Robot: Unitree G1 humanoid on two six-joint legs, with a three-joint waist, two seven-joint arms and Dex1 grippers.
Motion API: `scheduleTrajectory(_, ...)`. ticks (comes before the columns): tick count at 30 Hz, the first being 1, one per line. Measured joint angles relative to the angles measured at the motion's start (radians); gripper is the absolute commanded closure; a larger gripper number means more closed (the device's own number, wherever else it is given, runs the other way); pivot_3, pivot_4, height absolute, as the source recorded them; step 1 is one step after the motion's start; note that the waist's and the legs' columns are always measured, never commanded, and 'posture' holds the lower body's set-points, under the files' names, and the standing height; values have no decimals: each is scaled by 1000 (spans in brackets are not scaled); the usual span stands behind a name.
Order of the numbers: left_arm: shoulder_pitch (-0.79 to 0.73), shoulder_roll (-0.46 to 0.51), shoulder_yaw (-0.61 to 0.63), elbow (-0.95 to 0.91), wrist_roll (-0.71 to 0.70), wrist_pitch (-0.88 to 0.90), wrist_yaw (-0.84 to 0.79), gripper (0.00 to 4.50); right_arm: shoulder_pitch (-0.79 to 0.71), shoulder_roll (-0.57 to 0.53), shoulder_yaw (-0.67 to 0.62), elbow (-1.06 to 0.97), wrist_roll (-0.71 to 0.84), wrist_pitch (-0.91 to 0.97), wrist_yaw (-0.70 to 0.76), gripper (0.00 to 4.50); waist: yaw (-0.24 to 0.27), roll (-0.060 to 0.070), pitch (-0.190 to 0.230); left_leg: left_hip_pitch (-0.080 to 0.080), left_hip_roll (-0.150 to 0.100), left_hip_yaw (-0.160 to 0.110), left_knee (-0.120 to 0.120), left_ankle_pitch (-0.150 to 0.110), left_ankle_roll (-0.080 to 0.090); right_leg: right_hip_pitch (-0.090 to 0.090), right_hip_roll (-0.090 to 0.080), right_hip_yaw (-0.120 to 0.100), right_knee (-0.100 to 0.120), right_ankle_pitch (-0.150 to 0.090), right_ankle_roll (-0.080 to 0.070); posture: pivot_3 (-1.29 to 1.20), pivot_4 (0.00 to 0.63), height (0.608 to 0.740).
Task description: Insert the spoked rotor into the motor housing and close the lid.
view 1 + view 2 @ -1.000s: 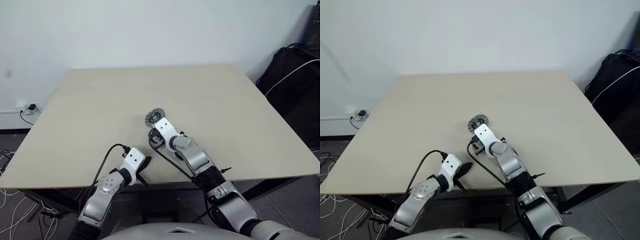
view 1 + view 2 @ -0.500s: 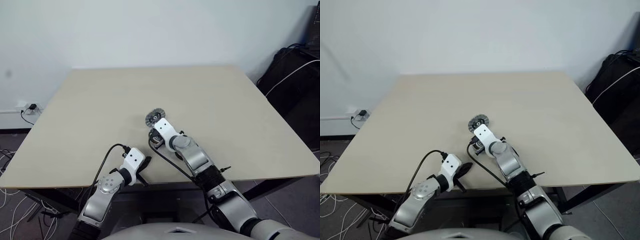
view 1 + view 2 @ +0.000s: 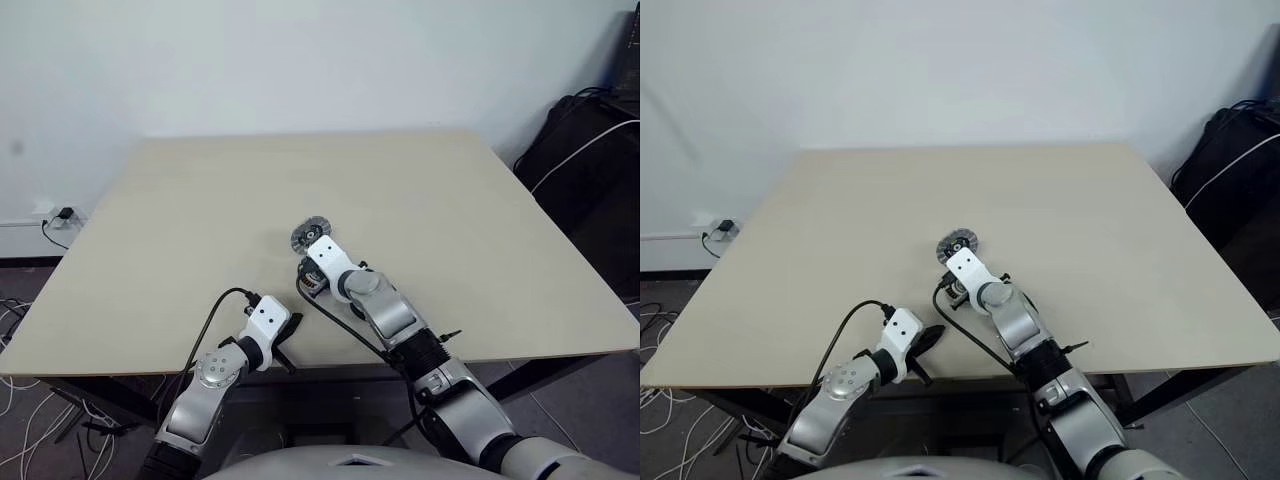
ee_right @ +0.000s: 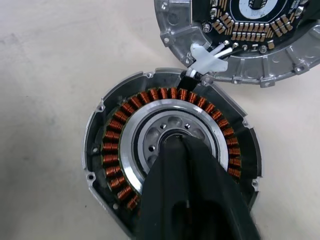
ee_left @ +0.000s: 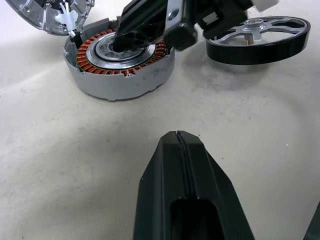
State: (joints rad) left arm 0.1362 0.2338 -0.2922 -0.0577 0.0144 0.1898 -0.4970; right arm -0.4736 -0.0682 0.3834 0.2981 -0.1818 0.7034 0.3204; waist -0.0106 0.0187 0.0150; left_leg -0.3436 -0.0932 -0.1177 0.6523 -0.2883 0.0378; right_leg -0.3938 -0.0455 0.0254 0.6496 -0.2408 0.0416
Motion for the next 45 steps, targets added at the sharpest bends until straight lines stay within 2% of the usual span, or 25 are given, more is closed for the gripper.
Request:
scheduleTrajectory(3,0,-3,0,0,0,0,0,4500,-11,-10,1,-13,-6,27,3,2577,0,0,0,0,0,0,0,0,0,0,0,0,0,0,0,0,0,740)
scheduleTrajectory(45,-2,-16,0,0,0,-1,16,4500,-111,42,1,32,-25,228,-4,2577,-1,0,0,0,0,0,-3,0,0,-1,0,0,0,0,0,0,0,740)
